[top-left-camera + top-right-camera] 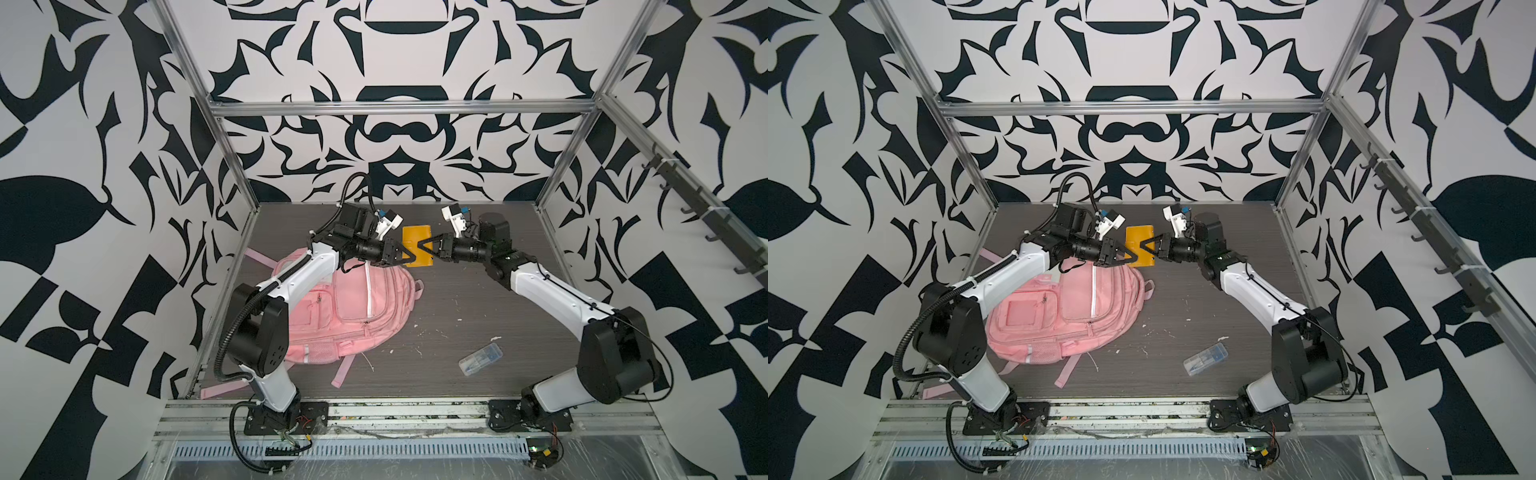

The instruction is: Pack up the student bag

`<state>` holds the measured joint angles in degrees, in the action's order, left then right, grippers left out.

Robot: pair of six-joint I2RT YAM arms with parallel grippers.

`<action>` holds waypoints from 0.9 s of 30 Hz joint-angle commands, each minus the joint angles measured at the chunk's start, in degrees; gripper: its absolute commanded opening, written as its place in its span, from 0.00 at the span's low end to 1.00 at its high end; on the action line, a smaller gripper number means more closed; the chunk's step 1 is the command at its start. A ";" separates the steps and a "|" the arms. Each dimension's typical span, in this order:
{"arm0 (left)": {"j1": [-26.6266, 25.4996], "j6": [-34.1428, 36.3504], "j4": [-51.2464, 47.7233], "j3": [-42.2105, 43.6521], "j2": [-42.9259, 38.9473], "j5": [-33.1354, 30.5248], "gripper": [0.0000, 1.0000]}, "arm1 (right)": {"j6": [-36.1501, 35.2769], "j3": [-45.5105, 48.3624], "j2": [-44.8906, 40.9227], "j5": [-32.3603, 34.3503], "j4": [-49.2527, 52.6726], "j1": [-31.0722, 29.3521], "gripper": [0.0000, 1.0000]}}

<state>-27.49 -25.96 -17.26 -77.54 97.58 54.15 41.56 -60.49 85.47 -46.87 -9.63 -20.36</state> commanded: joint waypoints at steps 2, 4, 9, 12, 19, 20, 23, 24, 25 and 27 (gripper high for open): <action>0.68 1.94 -7.30 0.22 -3.79 -5.02 0.75 | -3.55 -2.36 -2.78 0.95 1.43 0.74 0.01; 0.94 3.47 -14.17 -1.51 -4.22 -10.85 0.88 | -5.54 -1.92 -4.19 3.39 5.15 2.22 0.00; 1.01 3.90 -27.54 -4.37 -5.00 -30.70 0.89 | -12.94 -2.20 -6.54 12.13 19.52 4.80 0.00; 0.97 2.56 -30.01 -4.20 -3.94 -36.29 0.86 | -15.83 -3.33 -6.12 15.13 25.61 4.74 0.00; 1.03 -0.27 -26.46 0.95 -1.76 -40.46 0.73 | -13.89 -0.20 -7.17 16.96 24.67 4.41 0.00; 1.05 -0.54 -26.20 1.33 -1.65 -40.94 0.73 | -13.62 0.02 -7.08 17.01 24.50 4.21 0.00; 0.94 -1.31 -22.11 3.49 -1.77 -37.41 0.72 | -13.03 0.43 -6.73 17.21 24.21 3.28 0.00; 0.85 -1.43 -21.29 4.00 -1.35 -35.75 0.72 | -12.62 0.83 -6.62 17.28 23.68 2.97 0.00; 0.78 -1.69 -21.05 4.13 -0.97 -34.60 0.71 | -12.28 1.14 -6.35 17.31 23.18 2.64 0.00; 0.54 -1.86 -20.76 4.24 -0.11 -32.82 0.67 | -11.53 1.67 -6.14 17.52 22.30 1.96 0.00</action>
<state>-26.65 -26.94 -39.66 -74.08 95.90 18.09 28.88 -59.13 80.29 -29.91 15.44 -17.50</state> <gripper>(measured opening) 0.684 0.114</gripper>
